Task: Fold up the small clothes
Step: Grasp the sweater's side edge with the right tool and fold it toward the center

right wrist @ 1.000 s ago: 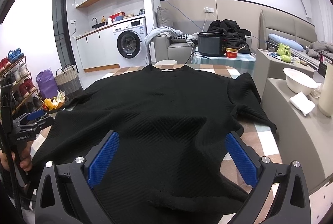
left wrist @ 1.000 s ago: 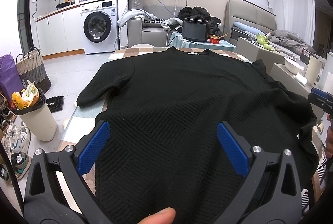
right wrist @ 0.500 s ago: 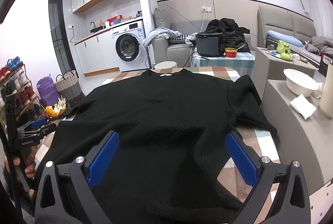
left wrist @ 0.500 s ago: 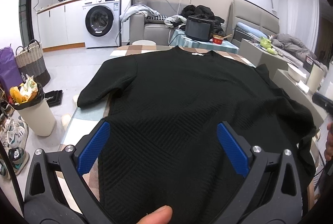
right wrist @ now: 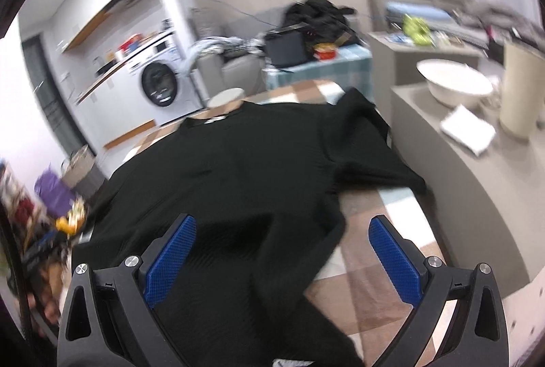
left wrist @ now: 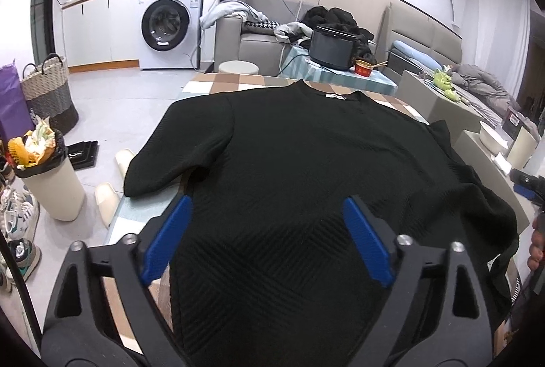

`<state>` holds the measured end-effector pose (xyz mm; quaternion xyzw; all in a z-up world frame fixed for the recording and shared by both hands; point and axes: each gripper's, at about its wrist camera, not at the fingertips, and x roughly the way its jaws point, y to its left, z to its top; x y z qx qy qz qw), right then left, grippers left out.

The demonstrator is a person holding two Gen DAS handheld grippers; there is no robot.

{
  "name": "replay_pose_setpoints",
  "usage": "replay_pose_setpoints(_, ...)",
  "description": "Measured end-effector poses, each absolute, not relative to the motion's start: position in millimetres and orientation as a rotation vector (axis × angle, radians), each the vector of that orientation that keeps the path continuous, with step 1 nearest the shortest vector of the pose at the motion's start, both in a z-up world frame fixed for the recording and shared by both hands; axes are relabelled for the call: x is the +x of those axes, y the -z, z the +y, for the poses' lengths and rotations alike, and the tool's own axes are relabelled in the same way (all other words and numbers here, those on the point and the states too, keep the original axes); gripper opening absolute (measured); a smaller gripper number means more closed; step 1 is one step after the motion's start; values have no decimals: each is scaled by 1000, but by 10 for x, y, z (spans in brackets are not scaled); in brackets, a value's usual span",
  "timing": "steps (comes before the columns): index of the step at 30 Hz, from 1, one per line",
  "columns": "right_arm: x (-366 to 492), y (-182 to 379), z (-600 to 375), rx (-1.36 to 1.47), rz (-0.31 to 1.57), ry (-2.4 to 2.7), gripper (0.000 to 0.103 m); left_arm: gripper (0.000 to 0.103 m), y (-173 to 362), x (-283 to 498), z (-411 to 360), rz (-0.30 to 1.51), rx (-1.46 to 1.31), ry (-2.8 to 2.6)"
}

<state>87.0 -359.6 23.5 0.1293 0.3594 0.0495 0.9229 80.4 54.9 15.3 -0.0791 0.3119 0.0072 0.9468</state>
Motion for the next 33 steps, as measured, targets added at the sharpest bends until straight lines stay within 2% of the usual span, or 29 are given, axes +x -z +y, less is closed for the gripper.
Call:
replay_pose_setpoints(10,1440,79,-4268,532,867,41,80,85,-143,1326,490,679,-127,-12)
replay_pose_setpoints(20,1917,403,-4751,664,925,177,72,86,-48,1689,467,704,-135,-21)
replay_pose_setpoints(29,2194,652,-4991,628,1018,278,70,86,71,1888,484,724,-140,-23)
replay_pose_setpoints(33,2260,740,-4975,629,1039,278,51,86,87,1929,465,722,-120,-19)
